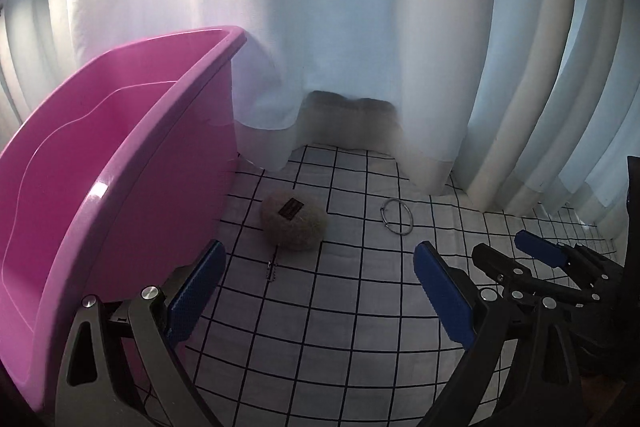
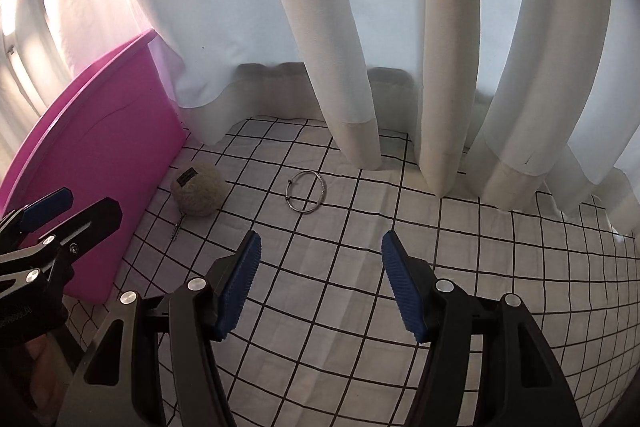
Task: Organize jewelry
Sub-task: 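Move both tools back over the pom-pom keychain and silver bangle, then grasp the beige pom-pom with the left gripper while the right gripper grasps the silver bangle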
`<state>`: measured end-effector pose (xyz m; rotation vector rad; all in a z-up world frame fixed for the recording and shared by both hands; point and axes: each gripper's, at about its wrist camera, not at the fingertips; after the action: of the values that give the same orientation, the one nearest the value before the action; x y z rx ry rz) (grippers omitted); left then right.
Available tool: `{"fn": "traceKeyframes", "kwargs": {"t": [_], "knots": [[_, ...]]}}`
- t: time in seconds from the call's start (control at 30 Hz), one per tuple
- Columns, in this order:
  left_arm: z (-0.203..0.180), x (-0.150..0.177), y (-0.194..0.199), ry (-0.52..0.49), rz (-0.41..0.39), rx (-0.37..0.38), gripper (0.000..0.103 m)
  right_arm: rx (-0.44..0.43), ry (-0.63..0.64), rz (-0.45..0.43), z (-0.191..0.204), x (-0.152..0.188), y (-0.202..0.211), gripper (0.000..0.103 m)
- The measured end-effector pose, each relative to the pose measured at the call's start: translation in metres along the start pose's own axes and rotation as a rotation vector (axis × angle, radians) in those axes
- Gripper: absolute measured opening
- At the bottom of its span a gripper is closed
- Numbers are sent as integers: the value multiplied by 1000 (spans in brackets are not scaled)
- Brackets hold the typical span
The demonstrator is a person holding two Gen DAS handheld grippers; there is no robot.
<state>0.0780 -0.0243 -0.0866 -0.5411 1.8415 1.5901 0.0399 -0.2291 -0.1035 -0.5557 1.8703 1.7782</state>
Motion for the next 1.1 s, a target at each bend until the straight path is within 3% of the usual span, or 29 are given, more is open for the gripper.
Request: {"fn": "traceKeyframes", "kwargs": {"t": [0.5, 0.83, 1.1], "knots": [[8, 13, -88, -20, 5, -72, 93, -60, 83, 45, -5, -10, -105, 60], [10, 13, -112, -3, 33, -92, 93, -65, 90, 48, 3, -20, -133, 60], [16, 8, -126, 2, 48, -114, 93, -20, 145, 28, 10, -28, -143, 60]]}}
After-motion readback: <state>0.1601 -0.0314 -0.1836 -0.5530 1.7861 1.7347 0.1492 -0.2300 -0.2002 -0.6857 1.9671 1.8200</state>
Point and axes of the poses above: each gripper's, at about its wrist camera, not at the fingertips, and y roughly against the way its jaws point, z to its left, x to its underside
